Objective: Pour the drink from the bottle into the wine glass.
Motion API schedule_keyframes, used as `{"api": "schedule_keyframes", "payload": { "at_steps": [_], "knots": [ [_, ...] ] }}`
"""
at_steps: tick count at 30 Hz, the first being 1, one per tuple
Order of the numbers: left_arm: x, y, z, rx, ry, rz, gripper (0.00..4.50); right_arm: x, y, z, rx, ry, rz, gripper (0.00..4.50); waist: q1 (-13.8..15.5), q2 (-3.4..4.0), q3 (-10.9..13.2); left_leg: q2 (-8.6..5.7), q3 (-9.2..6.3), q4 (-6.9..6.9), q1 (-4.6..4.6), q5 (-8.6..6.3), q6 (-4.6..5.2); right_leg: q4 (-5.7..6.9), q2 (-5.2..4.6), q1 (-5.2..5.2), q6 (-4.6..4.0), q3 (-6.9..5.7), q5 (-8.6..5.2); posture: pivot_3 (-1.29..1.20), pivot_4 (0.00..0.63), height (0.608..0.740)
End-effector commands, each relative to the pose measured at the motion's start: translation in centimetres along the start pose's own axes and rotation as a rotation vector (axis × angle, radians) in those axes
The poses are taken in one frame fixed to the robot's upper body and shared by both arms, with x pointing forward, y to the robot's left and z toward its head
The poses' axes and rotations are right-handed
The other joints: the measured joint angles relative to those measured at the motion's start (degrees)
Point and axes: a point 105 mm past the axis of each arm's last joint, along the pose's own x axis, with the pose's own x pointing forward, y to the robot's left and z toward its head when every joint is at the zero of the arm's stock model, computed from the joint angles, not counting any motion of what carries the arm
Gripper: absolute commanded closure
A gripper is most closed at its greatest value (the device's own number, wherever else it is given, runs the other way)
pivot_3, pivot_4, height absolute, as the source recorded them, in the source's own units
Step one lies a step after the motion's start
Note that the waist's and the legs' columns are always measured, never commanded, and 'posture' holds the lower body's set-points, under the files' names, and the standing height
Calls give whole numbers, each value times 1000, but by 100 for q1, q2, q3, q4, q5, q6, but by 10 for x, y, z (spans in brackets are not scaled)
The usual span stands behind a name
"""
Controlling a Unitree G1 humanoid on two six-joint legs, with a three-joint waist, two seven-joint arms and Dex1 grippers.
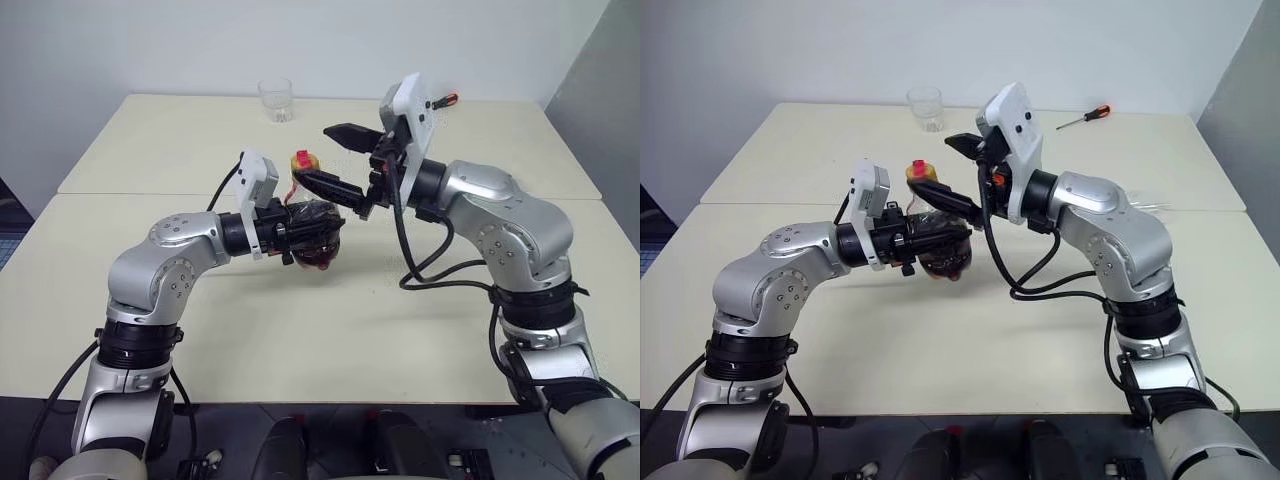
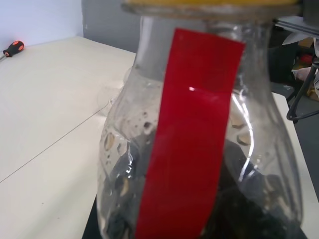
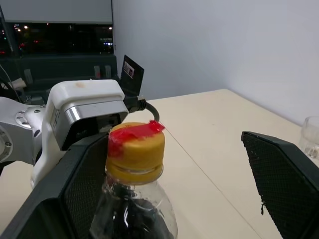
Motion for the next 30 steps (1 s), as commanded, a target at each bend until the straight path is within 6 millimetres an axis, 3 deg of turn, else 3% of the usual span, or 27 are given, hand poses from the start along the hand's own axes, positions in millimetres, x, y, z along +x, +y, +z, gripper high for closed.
{"api": "schedule_keyframes", "payload": {
  "at_steps": [1,15,25,30],
  "knots": [
    [-5,-6,17,71,-39,-22,3075,-23,-26,12,-7,-40,-141,37,1,0,0,0,-1,0,0,0,0,0,0,0,0,-1,0,0,150,740],
    [-11,-4,15,72,-29,-11,3075,-48,-32,2,-12,18,-176,37,2,0,1,-2,4,-1,0,0,0,-1,2,0,0,2,0,0,150,740],
    [-10,1,14,81,-29,-1,3075,-40,3,7,41,-23,11,37,1,0,1,-2,4,0,0,0,0,-1,1,0,0,2,0,0,150,740],
    [-8,0,14,80,-30,-6,3075,-25,7,7,37,-30,8,37,-1,0,1,-2,2,1,1,0,0,1,2,0,0,1,0,0,150,740]
  ]
}}
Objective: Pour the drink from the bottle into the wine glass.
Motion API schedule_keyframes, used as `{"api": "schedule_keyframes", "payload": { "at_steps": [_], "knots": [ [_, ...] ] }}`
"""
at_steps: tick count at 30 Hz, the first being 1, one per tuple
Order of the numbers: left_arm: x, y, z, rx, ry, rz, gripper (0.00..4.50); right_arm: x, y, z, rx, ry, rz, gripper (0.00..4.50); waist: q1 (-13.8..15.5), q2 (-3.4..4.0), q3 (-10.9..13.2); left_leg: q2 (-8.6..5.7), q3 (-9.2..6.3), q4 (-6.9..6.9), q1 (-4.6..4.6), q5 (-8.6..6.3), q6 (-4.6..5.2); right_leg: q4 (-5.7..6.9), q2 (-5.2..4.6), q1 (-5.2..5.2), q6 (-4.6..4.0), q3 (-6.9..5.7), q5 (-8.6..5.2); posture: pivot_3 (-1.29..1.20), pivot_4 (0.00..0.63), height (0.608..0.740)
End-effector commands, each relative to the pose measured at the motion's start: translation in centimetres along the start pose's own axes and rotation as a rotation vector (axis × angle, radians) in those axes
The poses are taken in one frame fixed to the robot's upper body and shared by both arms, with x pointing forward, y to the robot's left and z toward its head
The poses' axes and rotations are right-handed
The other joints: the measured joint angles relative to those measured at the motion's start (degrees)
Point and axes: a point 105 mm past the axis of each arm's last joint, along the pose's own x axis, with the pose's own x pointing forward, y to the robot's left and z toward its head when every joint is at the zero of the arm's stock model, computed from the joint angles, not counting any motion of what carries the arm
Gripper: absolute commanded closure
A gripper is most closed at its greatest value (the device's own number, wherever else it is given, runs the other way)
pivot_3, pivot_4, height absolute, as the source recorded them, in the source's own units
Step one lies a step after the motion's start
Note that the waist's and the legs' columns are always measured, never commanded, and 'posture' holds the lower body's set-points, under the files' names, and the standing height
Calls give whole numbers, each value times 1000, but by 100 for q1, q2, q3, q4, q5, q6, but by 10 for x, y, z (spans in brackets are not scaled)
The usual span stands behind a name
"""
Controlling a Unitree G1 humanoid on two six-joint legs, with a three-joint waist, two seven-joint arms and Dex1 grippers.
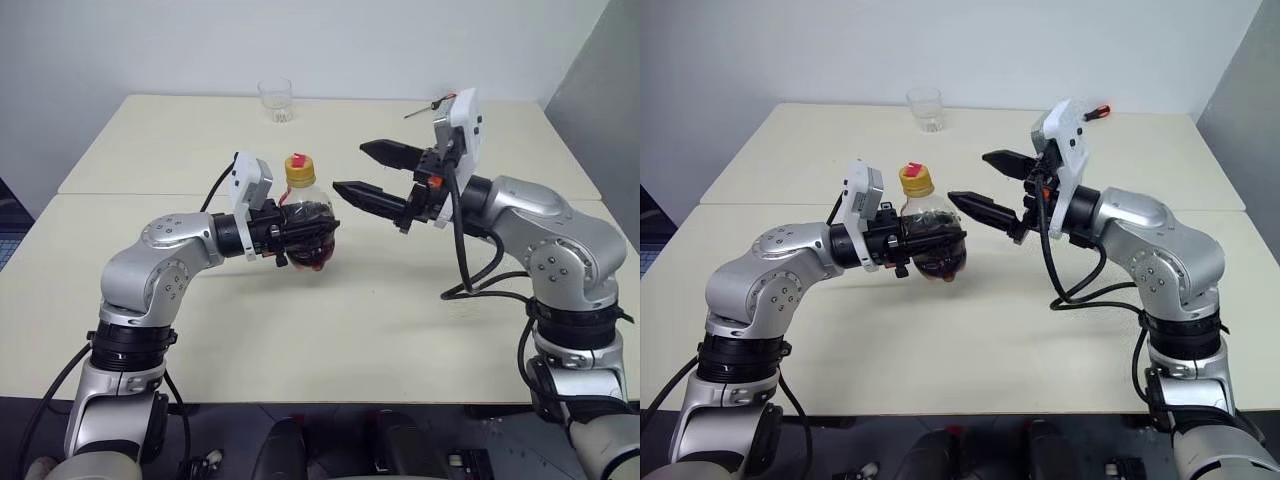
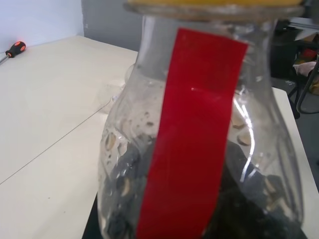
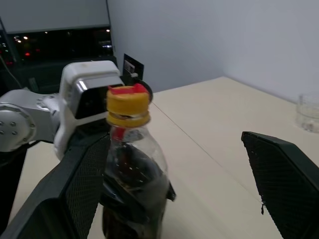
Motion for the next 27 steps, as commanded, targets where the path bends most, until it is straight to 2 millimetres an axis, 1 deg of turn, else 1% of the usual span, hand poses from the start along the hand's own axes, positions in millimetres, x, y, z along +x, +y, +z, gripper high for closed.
{"api": "schedule_keyframes", "payload": {
  "at_steps": [1,5,10,22,27],
  "knots": [
    [0,-1,15,59,-41,-8,3075,12,4,12,-50,-37,-2,37,-4,0,0,0,1,0,1,0,0,1,0,0,0,1,0,0,150,740],
    [1,-1,16,59,-42,-11,3075,20,2,15,-61,-51,-10,37,1,0,0,0,-1,1,1,0,0,2,1,0,0,-1,0,0,150,740],
    [1,-2,16,59,-42,-14,3075,30,5,19,-56,-78,5,37,2,0,0,0,1,0,0,0,0,0,0,0,0,1,0,0,150,740],
    [2,-2,16,60,-45,-15,3075,38,16,23,-49,-91,64,37,-1,0,0,1,-1,0,1,0,0,2,0,0,0,-1,0,0,150,740],
    [5,-3,16,60,-49,-22,3075,45,15,23,-60,-99,59,37,-1,0,0,1,-2,0,1,0,0,2,-1,0,0,-1,0,0,150,740]
  ]
}}
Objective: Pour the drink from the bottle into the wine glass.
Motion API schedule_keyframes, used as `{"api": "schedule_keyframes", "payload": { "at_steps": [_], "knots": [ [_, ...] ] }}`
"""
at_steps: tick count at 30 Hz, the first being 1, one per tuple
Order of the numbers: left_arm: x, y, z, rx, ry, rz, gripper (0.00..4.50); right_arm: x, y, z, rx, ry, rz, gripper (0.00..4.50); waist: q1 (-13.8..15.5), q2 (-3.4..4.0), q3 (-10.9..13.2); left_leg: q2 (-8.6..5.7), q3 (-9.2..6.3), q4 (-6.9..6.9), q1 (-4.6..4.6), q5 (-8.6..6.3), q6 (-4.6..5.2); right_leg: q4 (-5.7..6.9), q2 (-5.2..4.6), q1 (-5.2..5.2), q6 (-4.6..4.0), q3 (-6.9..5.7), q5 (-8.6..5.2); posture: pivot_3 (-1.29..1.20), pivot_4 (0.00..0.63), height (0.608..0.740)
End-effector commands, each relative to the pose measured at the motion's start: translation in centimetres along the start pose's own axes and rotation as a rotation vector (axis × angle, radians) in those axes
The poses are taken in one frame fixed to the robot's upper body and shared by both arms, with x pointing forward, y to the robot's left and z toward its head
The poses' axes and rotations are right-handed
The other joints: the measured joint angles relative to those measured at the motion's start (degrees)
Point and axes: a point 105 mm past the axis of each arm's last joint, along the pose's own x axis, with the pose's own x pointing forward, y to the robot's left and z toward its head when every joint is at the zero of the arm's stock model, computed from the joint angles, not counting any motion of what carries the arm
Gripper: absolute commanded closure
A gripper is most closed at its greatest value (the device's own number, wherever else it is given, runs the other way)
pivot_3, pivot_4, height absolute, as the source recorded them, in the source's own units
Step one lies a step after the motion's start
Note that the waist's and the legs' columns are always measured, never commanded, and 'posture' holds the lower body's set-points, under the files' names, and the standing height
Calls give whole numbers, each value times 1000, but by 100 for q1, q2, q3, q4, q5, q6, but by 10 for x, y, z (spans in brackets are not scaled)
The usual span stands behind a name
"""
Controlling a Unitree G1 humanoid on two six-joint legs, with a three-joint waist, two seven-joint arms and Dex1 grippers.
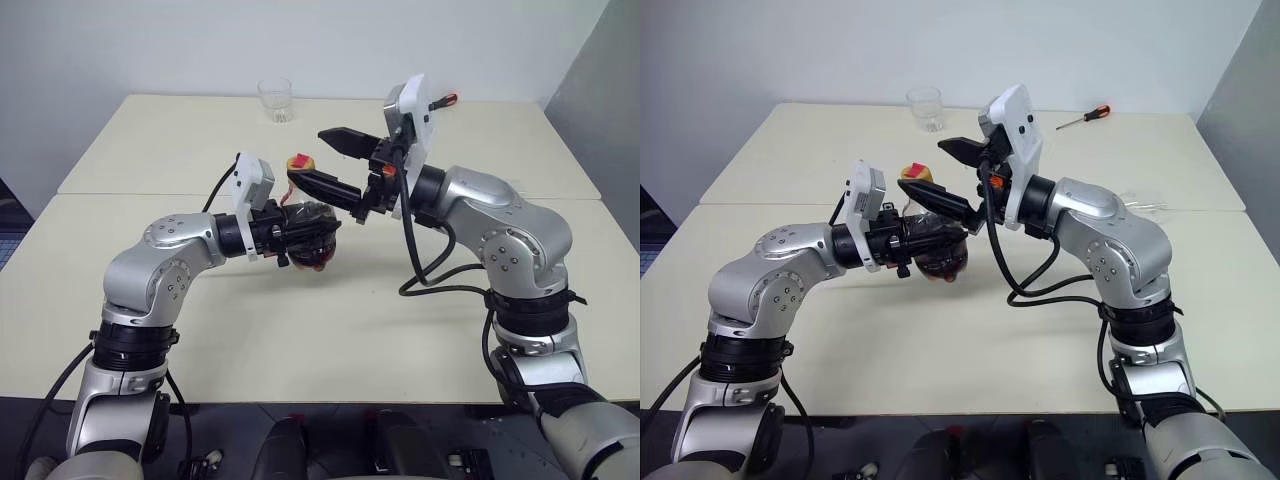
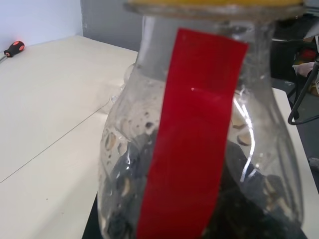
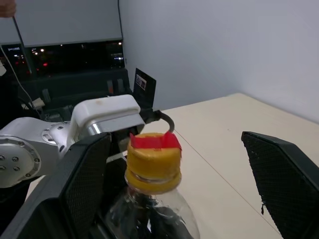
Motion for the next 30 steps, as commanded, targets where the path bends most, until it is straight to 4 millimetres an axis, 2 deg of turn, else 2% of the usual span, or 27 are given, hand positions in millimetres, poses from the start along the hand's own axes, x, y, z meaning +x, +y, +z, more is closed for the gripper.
{"api": "schedule_keyframes", "payload": {
  "at_steps": [1,10,17,30],
  "knots": [
    [3,-3,17,65,-47,-20,3075,7,4,13,-49,-44,22,37,0,0,0,0,1,0,0,0,0,0,0,0,0,0,0,0,150,740],
    [3,-3,17,67,-49,-24,3075,10,-5,10,-81,-32,-19,37,1,0,0,0,1,0,0,0,0,1,-1,0,0,0,0,0,150,740],
    [2,-4,18,72,-52,-18,3075,0,-11,3,-88,1,-48,37,1,0,0,0,0,0,0,0,0,1,-1,0,0,0,0,0,150,740],
    [4,-2,19,74,-52,-21,3075,-19,-21,3,-79,26,-98,37,1,0,0,0,0,1,0,0,0,2,-1,0,0,-1,0,0,150,740]
  ]
}}
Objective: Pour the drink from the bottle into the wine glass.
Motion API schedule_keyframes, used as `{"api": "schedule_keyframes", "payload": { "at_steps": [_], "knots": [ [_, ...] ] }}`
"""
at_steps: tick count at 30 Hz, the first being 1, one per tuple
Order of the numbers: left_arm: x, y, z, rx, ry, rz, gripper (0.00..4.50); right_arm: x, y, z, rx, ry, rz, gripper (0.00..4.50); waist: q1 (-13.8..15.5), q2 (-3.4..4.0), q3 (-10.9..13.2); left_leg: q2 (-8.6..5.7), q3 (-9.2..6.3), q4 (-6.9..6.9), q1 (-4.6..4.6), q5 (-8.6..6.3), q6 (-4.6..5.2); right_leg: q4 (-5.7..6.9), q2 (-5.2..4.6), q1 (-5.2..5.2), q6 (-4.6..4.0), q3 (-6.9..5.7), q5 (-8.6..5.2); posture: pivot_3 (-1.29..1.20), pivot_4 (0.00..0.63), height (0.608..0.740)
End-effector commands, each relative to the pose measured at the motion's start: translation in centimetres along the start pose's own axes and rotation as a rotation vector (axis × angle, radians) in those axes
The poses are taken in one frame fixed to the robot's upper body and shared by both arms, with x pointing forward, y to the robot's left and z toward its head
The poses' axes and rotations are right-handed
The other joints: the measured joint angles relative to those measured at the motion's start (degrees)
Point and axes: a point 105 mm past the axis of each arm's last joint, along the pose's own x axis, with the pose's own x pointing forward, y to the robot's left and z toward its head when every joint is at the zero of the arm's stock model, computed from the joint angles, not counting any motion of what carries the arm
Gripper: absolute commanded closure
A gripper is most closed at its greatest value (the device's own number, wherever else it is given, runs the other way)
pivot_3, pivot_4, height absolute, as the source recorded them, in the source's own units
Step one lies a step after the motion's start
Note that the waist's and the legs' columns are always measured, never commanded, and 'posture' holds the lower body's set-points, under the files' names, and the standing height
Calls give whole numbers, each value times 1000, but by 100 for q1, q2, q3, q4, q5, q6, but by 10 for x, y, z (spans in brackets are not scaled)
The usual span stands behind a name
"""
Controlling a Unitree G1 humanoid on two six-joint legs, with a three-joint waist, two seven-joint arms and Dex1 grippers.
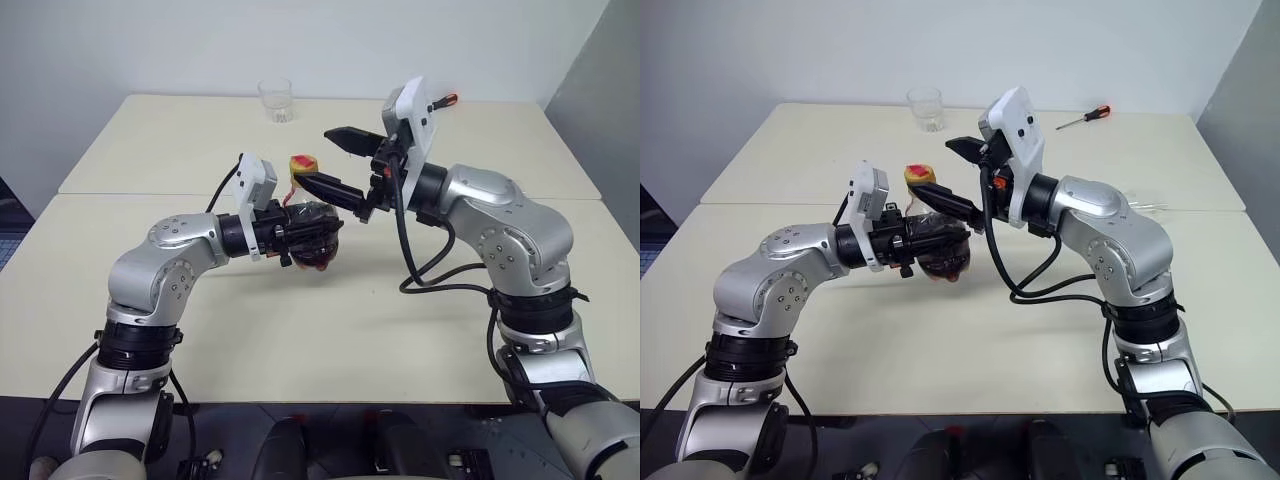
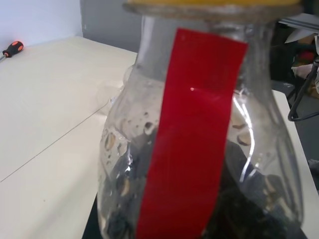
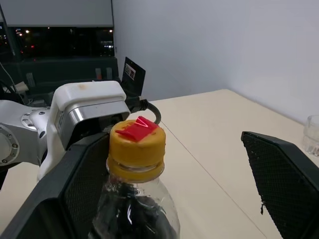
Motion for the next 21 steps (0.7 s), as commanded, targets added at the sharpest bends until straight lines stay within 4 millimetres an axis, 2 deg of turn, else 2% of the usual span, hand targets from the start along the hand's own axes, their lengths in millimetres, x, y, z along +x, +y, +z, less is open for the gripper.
{"api": "schedule_keyframes", "payload": {
  "at_steps": [1,14,18,21],
  "knots": [
    [1,-5,22,89,-47,-27,3075,-11,-10,10,-20,-25,-54,37,0,0,0,0,0,0,0,0,0,0,0,0,0,0,0,0,150,740],
    [0,-3,21,86,-45,-26,3075,-34,-24,-1,-5,19,-120,37,-4,0,0,-1,2,-1,0,0,0,-1,2,0,0,1,0,0,150,740],
    [0,-2,21,88,-43,-28,3075,-37,-23,-3,0,23,-117,37,1,0,0,-2,2,-1,-1,0,0,-2,3,0,0,1,0,0,150,740],
    [0,-1,21,89,-42,-31,3075,-37,-15,-1,22,6,-75,37,-2,0,0,-2,8,0,0,0,0,-2,3,0,0,3,0,0,150,740]
  ]
}}
